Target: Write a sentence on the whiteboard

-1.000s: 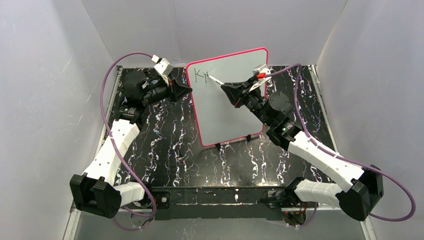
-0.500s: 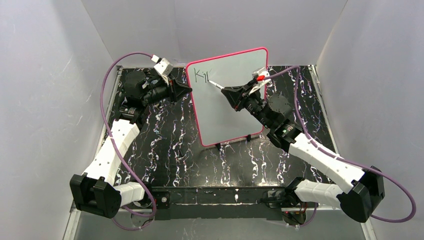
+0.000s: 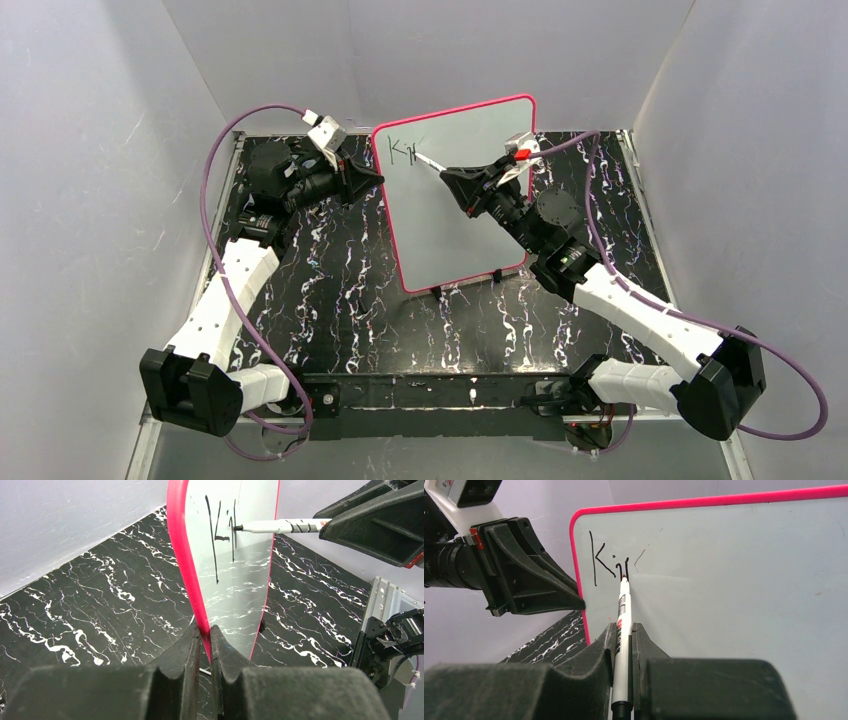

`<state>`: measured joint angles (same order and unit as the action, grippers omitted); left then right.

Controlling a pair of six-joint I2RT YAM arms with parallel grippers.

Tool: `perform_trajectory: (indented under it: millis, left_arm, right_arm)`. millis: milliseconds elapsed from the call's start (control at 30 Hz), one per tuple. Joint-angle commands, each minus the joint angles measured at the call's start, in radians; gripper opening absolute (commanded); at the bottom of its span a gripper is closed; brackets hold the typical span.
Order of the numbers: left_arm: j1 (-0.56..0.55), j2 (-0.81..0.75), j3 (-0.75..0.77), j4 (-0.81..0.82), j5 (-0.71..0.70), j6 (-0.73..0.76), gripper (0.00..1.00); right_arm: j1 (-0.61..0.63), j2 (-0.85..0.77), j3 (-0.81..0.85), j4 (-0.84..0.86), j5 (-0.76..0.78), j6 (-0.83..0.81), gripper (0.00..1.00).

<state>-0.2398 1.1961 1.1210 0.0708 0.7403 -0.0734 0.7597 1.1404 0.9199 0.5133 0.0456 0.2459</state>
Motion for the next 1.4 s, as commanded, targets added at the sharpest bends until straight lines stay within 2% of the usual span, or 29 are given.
perform_trajectory:
  millis: [0,367,900,1200,1367]
  left_arm:
    - [-0.011,-0.012,-0.013,-0.026,0.05,0.018,0.0]
    - [-0.012,-0.011,-0.013,-0.026,0.051,0.018,0.0]
    - [-0.011,-0.015,-0.011,-0.026,0.053,0.017,0.0]
    - [-0.011,-0.013,-0.014,-0.026,0.049,0.017,0.0]
    - [-0.01,-0.013,-0.012,-0.026,0.051,0.016,0.0]
  right_arm:
    - [-0.005,-0.002,0.037,0.061,0.059,-0.034,0.01]
    - [-0.005,-0.047,-0.004,0.055,0.121,-0.041,0.01]
    - [-0.005,-0.065,-0.076,-0.041,0.089,0.002,0.01]
    - [-0.005,-0.1,-0.022,-0.024,0.034,0.013,0.01]
    - [-0.005,-0.103,-0.013,-0.027,0.069,-0.001,0.01]
